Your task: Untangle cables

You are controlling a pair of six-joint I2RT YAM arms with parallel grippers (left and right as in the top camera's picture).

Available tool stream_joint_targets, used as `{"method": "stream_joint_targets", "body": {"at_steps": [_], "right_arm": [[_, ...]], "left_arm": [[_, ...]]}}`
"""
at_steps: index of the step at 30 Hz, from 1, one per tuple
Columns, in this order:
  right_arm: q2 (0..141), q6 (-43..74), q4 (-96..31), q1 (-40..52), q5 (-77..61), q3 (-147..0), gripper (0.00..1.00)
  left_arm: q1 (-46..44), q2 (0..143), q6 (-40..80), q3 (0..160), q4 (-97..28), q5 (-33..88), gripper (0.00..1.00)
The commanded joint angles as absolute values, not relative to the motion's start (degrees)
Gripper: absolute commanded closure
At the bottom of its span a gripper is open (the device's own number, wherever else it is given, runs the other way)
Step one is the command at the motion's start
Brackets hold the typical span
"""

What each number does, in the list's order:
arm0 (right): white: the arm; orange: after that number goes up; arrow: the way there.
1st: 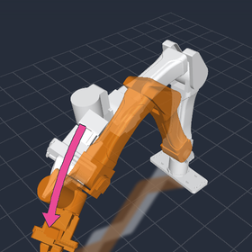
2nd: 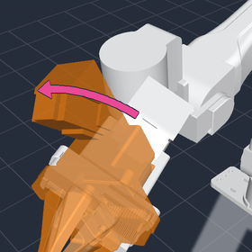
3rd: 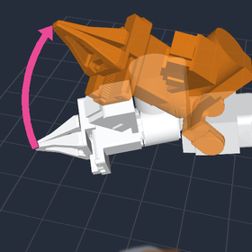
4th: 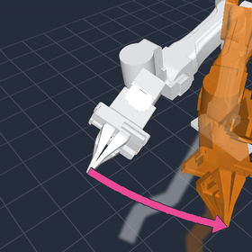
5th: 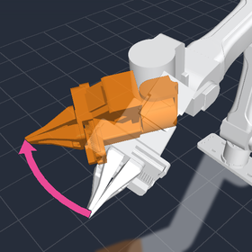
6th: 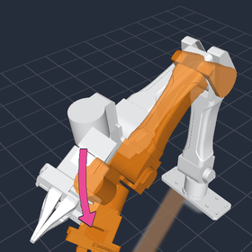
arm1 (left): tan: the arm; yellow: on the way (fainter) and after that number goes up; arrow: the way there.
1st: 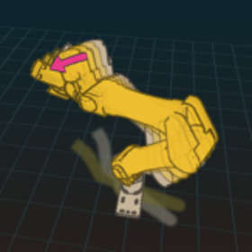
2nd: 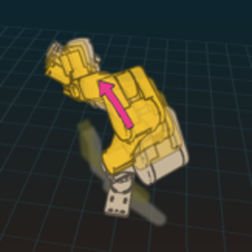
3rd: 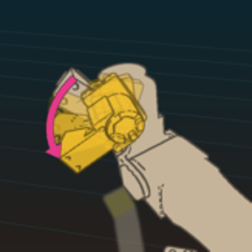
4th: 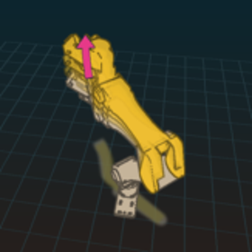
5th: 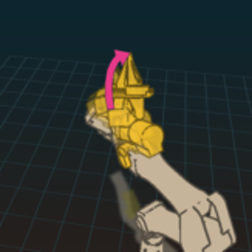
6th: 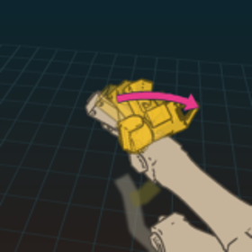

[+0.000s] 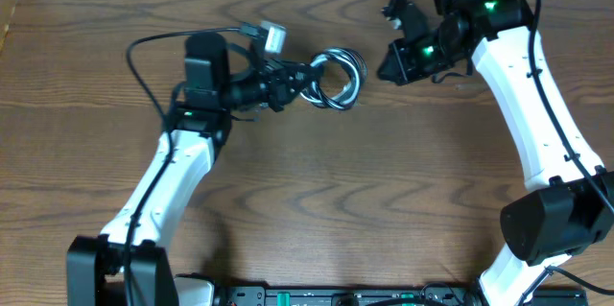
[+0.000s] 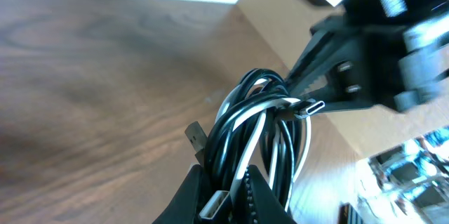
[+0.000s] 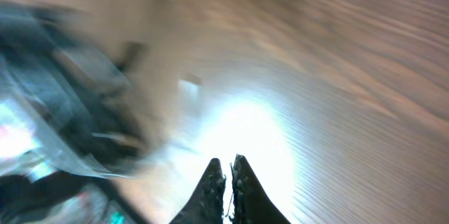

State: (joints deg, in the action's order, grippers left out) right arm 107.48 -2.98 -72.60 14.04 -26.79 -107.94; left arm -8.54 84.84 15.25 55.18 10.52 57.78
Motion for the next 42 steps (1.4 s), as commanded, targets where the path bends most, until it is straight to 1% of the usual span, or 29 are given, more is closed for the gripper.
{"method": "stream_joint_targets", "body": {"at_steps": [1, 5, 8, 10, 14, 21, 27, 33, 42], "right_arm": [[105.73, -1.28, -73.12, 13.82, -19.11, -108.92, 0.92], [105.75, -0.43, -73.1, 15.22, -20.05, -108.9, 0.89], [105.75, -0.54, -73.14, 17.67, -21.17, -108.9, 0.77], [105.75, -2.15, -73.14, 19.64, -21.21, -108.9, 0.78], [105.75, -4.99, -72.86, 23.83, -20.71, -108.9, 0.75], [105.69, -4.8, -72.14, 24.73, -18.06, -108.92, 0.74], [105.69, -4.82, -70.35, 24.67, -14.5, -108.92, 0.75], [105.75, -4.82, -67.64, 25.61, -15.38, -108.9, 0.78], [105.78, -4.82, -63.75, 28.21, -15.31, -108.9, 0.77]], "left_arm": [[-8.27, 81.8, 15.62, 54.96, 10.37, 59.92, 0.92], [-8.32, 81.14, 15.79, 54.96, 9.19, 60.01, 0.92], [-8.32, 81.21, 15.75, 54.96, 8.29, 59.44, 0.92], [-8.32, 81.21, 15.53, 54.96, 7.97, 58.43, 0.92], [-8.32, 81.21, 15.11, 54.96, 6.28, 54.02, 0.92], [-8.32, 81.21, 13.47, 54.96, 2.15, 45.71, 0.92], [-8.32, 81.21, 12.49, 54.96, 0.3, 45.08, 0.92], [-8.67, 81.21, 12.56, 54.96, -0.01, 44.93, 0.92], [-11.57, 81.21, 12.53, 54.96, 0.03, 44.93, 0.92]]}}
